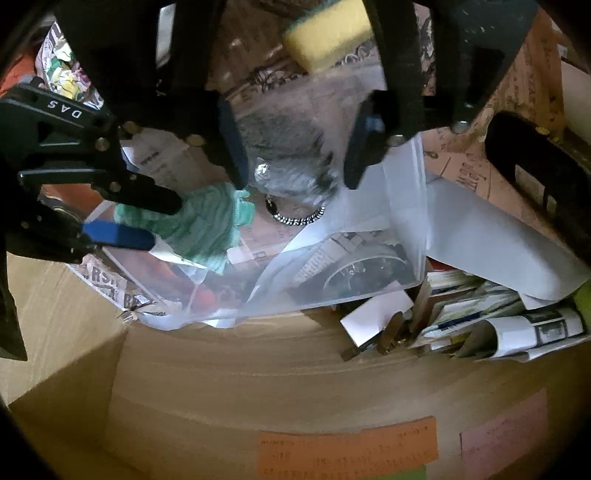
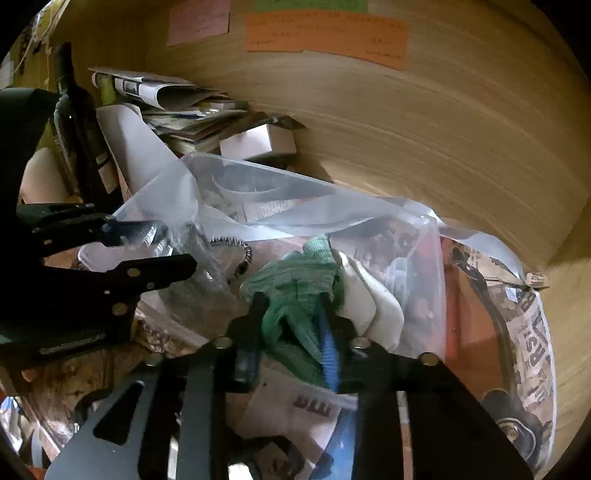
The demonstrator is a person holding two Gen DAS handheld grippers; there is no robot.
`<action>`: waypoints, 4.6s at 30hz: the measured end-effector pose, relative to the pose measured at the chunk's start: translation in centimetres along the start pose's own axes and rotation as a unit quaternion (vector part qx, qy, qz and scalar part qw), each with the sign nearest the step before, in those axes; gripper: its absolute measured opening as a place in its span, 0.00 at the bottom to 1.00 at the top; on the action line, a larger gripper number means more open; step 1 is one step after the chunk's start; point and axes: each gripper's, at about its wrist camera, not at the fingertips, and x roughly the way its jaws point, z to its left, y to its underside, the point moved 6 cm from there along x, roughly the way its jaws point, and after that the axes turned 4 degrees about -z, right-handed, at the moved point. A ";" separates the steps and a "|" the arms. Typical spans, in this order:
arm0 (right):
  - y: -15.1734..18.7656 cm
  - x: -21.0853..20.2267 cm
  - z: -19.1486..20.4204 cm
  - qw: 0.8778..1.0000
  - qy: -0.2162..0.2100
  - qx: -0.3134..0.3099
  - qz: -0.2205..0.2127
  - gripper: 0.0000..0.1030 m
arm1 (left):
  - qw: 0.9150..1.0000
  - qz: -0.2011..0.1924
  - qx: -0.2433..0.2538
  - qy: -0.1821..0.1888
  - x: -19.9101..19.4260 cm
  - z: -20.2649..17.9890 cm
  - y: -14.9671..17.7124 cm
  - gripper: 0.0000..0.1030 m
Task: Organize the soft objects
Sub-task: 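Lower the pouch and green glove into the clear box while both tools open, then grasp the yellow-green sponge with the left tool while the right tool grasps the floral scrunchie, then drop the sponge and floral scrunchie into the clear box while both tools open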
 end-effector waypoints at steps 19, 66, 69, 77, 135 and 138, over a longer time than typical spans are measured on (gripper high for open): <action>0.1 -10.3 -2.2 0.989 0.059 0.040 -0.127 1.00 | 0.996 -0.091 -0.014 -0.019 -9.1 0.6 0.6 0.95; 11.1 -10.8 -1.1 0.995 0.055 0.085 -0.022 0.21 | 0.997 -0.032 -0.063 -0.007 -9.0 1.6 7.8 0.30; 9.6 -11.4 -1.8 0.994 0.061 0.085 -0.044 0.21 | 0.997 -0.052 -0.061 -0.006 -10.3 1.4 6.6 0.30; 4.9 -12.4 -3.5 0.988 0.062 0.087 -0.108 0.21 | 0.994 -0.099 -0.048 -0.004 -11.7 1.1 2.7 0.30; -0.8 -6.1 -2.2 0.994 0.042 0.018 -0.098 0.91 | 0.999 -0.043 -0.001 0.022 -5.7 -1.4 0.3 0.94; 0.0 -7.5 -1.8 0.993 0.045 0.009 -0.107 0.92 | 0.999 -0.036 0.008 0.021 -6.3 -1.7 1.8 0.94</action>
